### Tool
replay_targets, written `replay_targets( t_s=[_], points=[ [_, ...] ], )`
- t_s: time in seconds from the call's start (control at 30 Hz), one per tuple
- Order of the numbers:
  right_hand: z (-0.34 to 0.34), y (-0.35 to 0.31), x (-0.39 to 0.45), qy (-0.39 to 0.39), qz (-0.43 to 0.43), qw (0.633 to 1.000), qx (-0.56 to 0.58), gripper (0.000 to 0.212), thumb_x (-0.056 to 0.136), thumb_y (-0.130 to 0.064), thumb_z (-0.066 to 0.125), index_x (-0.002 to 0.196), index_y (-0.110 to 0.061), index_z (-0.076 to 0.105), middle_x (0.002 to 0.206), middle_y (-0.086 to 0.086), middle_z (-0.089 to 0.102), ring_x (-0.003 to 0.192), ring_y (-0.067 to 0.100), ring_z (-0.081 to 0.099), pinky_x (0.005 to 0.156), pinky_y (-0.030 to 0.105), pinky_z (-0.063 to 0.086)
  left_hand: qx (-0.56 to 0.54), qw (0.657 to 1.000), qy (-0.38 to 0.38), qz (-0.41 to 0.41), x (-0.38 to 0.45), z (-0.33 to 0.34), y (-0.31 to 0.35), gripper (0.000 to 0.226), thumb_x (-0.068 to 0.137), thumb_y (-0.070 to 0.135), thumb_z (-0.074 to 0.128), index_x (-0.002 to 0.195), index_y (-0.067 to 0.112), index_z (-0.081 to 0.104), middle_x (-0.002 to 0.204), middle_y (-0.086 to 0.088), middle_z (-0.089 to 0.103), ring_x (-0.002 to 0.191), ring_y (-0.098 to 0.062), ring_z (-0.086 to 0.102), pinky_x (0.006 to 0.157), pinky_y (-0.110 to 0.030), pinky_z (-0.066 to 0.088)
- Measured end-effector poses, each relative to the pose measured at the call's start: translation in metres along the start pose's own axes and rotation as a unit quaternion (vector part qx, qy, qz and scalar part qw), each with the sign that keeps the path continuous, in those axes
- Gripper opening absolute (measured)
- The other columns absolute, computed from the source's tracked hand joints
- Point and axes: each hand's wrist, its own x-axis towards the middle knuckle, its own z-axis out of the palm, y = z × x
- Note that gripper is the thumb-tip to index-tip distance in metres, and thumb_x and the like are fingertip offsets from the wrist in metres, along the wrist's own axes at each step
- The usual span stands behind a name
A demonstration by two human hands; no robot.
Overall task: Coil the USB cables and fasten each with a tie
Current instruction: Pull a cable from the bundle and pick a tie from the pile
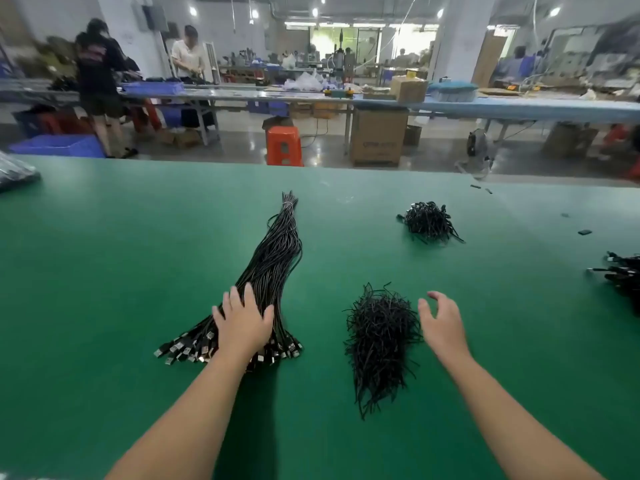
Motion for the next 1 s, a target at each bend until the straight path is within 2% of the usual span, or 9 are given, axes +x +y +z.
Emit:
replay_targets(
  t_s=[0.13,0.23,0.47,0.57,0.63,0.7,0.77,0.87,1.0],
  points=[
    [0.022,0.030,-0.006,-0.030,0.090,0.994,-0.060,0.054,0.105,-0.049,0.035,0.148,-0.017,0.043,0.154,0.005,0.044,0.143,0.027,0.037,0.120,0.049,0.024,0.054,0.996,-0.055,-0.034,0.005,0.016,-0.013,0.079,0.099,0.060,0.025,0.159,0.012,0.011,0.165,-0.012,0.016,0.152,-0.027,0.013,0.122,-0.050,0.012],
    [0.032,0.043,-0.007,-0.015,0.078,0.994,-0.069,0.052,0.105,-0.052,0.034,0.144,-0.020,0.048,0.151,0.002,0.048,0.144,0.025,0.036,0.122,0.047,0.018,0.069,0.995,-0.062,-0.031,0.007,0.015,-0.009,0.073,0.101,0.056,0.024,0.158,0.011,0.018,0.164,-0.013,0.020,0.151,-0.027,0.017,0.122,-0.048,0.016],
    [0.029,0.047,-0.006,-0.027,0.091,0.994,-0.047,0.051,0.105,-0.051,0.033,0.145,-0.023,0.047,0.154,0.003,0.044,0.147,0.025,0.029,0.121,0.050,0.023,0.039,0.999,-0.005,-0.003,0.003,0.018,-0.012,0.054,0.104,0.040,0.033,0.148,0.011,0.043,0.156,-0.010,0.038,0.146,-0.023,0.031,0.117,-0.043,0.026],
    [0.029,0.045,-0.009,-0.029,0.075,0.994,-0.070,0.052,0.105,-0.051,0.032,0.145,-0.022,0.048,0.156,0.001,0.043,0.150,0.022,0.025,0.123,0.045,0.017,-0.024,0.999,0.047,0.015,0.000,0.019,-0.013,0.035,0.100,0.028,0.051,0.124,0.005,0.062,0.129,-0.012,0.060,0.119,-0.024,0.054,0.100,-0.037,0.044],
    [0.030,0.043,-0.010,-0.033,0.058,0.993,-0.093,0.054,0.105,-0.052,0.031,0.145,-0.021,0.048,0.156,0.000,0.043,0.151,0.019,0.023,0.123,0.041,0.012,-0.056,0.997,0.050,0.009,0.000,0.014,-0.013,0.020,0.097,0.024,0.057,0.105,0.006,0.063,0.111,-0.010,0.061,0.095,-0.020,0.057,0.082,-0.033,0.050],
    [0.030,0.042,-0.012,-0.039,0.052,0.992,-0.105,0.057,0.103,-0.056,0.030,0.146,-0.021,0.047,0.157,-0.001,0.041,0.151,0.018,0.021,0.124,0.040,0.010,-0.045,0.998,0.033,0.002,0.002,0.007,-0.012,0.015,0.097,0.023,0.057,0.092,0.009,0.058,0.102,-0.007,0.056,0.079,-0.018,0.055,0.066,-0.030,0.048],
    [0.029,0.042,-0.012,-0.043,0.053,0.993,-0.101,0.059,0.103,-0.058,0.029,0.147,-0.022,0.046,0.157,-0.001,0.040,0.152,0.017,0.020,0.125,0.040,0.009,0.018,1.000,0.021,0.000,0.006,-0.004,-0.011,0.019,0.097,0.026,0.057,0.085,0.012,0.053,0.095,-0.004,0.052,0.073,-0.017,0.054,0.061,-0.030,0.044],
    [0.027,0.042,-0.012,-0.049,0.053,0.993,-0.092,0.058,0.103,-0.057,0.030,0.147,-0.022,0.045,0.158,-0.001,0.040,0.152,0.017,0.020,0.125,0.040,0.009,0.144,0.989,0.031,0.015,0.011,-0.021,-0.004,0.024,0.093,0.029,0.058,0.077,0.015,0.048,0.088,-0.001,0.044,0.079,-0.020,0.048,0.066,-0.030,0.043],
    [0.025,0.041,-0.012,-0.053,0.050,0.994,-0.087,0.057,0.103,-0.057,0.032,0.146,-0.022,0.046,0.157,-0.001,0.041,0.152,0.017,0.020,0.124,0.040,0.008,0.096,0.995,-0.027,-0.011,0.021,-0.036,0.003,0.029,0.097,0.039,0.058,0.082,0.016,0.049,0.073,0.001,0.057,0.061,-0.016,0.053,0.051,-0.026,0.038]
  ],
)
